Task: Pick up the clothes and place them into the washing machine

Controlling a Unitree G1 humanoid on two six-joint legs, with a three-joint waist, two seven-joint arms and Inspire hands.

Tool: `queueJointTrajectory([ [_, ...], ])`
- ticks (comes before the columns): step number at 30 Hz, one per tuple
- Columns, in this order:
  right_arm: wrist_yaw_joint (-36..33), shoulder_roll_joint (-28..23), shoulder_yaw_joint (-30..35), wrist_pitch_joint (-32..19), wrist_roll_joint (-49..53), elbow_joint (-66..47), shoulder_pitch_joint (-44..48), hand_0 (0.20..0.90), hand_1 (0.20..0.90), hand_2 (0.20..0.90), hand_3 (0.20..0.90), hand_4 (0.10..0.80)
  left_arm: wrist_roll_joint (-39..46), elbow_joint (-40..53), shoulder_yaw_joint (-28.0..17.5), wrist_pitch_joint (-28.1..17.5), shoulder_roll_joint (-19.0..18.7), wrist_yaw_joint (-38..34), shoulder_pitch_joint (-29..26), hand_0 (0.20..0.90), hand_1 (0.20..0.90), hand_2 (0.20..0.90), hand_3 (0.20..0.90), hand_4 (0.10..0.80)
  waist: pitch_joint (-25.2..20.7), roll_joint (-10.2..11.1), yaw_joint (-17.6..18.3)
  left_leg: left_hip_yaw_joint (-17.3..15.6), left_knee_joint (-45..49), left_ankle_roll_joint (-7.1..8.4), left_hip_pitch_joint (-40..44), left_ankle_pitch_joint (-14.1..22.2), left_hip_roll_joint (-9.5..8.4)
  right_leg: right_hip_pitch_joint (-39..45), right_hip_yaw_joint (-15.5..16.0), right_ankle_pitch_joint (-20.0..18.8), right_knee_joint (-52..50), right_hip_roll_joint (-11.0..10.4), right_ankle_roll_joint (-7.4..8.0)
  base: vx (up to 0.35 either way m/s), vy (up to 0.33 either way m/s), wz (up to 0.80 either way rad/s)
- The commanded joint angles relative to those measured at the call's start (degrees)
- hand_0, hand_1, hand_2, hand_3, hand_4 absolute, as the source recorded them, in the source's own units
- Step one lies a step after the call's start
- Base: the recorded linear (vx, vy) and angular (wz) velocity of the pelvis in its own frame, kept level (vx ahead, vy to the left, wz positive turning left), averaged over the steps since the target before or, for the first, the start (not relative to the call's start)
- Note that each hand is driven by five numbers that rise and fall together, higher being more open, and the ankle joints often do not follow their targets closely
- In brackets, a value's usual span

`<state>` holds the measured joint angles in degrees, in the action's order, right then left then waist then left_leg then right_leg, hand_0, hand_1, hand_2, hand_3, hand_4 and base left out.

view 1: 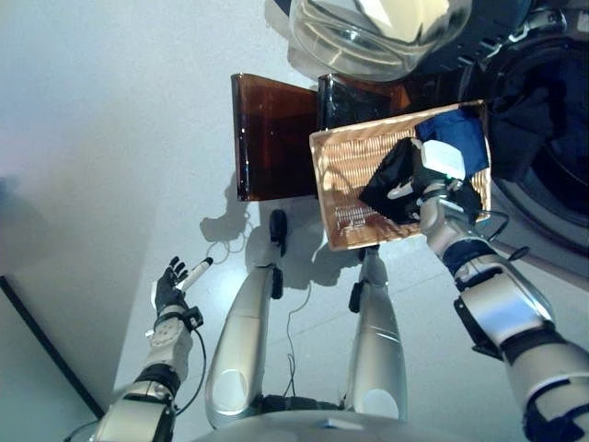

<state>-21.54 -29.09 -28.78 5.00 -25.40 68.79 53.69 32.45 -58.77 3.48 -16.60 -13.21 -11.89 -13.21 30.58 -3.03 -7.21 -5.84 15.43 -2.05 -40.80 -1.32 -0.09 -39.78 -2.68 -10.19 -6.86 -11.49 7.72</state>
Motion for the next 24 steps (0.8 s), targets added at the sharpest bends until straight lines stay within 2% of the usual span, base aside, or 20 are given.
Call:
queueJointTrajectory([
  [1, 1.3, -3.7, -2.2, 0.6, 1.6, 0.9, 1.9, 0.9, 0.9, 0.9, 0.9, 0.8, 2.4, 3.1, 0.0, -2.0, -2.1, -1.3, 3.4, 0.9, 0.9, 0.9, 0.9, 0.8, -0.8, -5.3, -1.0, 1.6, -8.4, 3.9, -1.5, -6.3, -1.22, -3.4, -1.7, 3.6, -6.9, 1.4, -1.88, 0.0, 0.0, 0.0],
  [11, 1.9, -4.2, -2.9, -0.2, 2.6, -0.4, 3.1, 0.9, 0.9, 0.9, 0.9, 0.8, 3.1, 5.1, 0.4, -2.4, -1.7, -1.5, 2.6, 0.9, 0.9, 0.9, 0.9, 0.8, -0.8, -5.7, -0.9, 1.5, -8.4, 3.96, -4.5, -6.7, -1.36, -6.8, -2.3, 2.9, -6.9, 1.5, -1.88, 0.001, 0.003, 0.0],
  [12, 1.9, -4.0, -2.7, -0.4, 2.8, -1.0, 2.5, 0.488, 0.488, 0.488, 0.488, 0.506, 3.1, 5.1, 0.4, -2.5, -1.7, -1.6, 2.8, 0.9, 0.9, 0.9, 0.9, 0.8, -0.8, -5.7, -0.7, 1.4, -8.3, 3.95, -4.6, -6.6, -1.37, -6.8, -2.3, 3.1, -7.0, 1.5, -1.9, 0.0, 0.0, 0.0],
  [13, 1.5, -3.9, -2.3, -0.6, 3.2, -1.6, 2.3, 0.2, 0.2, 0.2, 0.2, 0.3, 3.1, 5.1, 0.3, -2.5, -1.6, -1.7, 2.8, 0.9, 0.9, 0.9, 0.9, 0.8, -0.8, -5.6, -0.7, 1.3, -8.3, 3.94, -4.6, -6.6, -1.38, -7.0, -2.3, 3.1, -7.1, 1.6, -1.88, 0.0, 0.0, 0.0],
  [20, -0.7, -4.3, -1.4, -0.5, 1.9, -3.8, 1.8, 0.2, 0.2, 0.2, 0.2, 0.3, 2.8, 4.9, -0.3, -2.9, -1.3, -2.4, 2.8, 0.9, 0.9, 0.9, 0.9, 0.8, -0.8, -5.6, -0.5, 1.1, -8.5, 3.83, -4.8, -6.6, -1.28, -7.4, -2.9, 2.9, -7.1, 1.8, -1.82, 0.0, 0.0, 0.0],
  [24, -1.9, -4.5, -1.3, -0.5, 1.5, -1.3, 2.1, 0.2, 0.2, 0.2, 0.2, 0.3, 2.4, 4.6, 0.0, -3.3, -1.1, -2.5, 2.9, 0.9, 0.9, 0.9, 0.9, 0.8, -0.8, -6.0, -0.7, 1.1, -8.5, 3.79, -4.2, -6.4, -1.28, -7.0, -2.9, 3.2, -7.3, 1.7, -1.79, 0.0, 0.0, 0.0],
])
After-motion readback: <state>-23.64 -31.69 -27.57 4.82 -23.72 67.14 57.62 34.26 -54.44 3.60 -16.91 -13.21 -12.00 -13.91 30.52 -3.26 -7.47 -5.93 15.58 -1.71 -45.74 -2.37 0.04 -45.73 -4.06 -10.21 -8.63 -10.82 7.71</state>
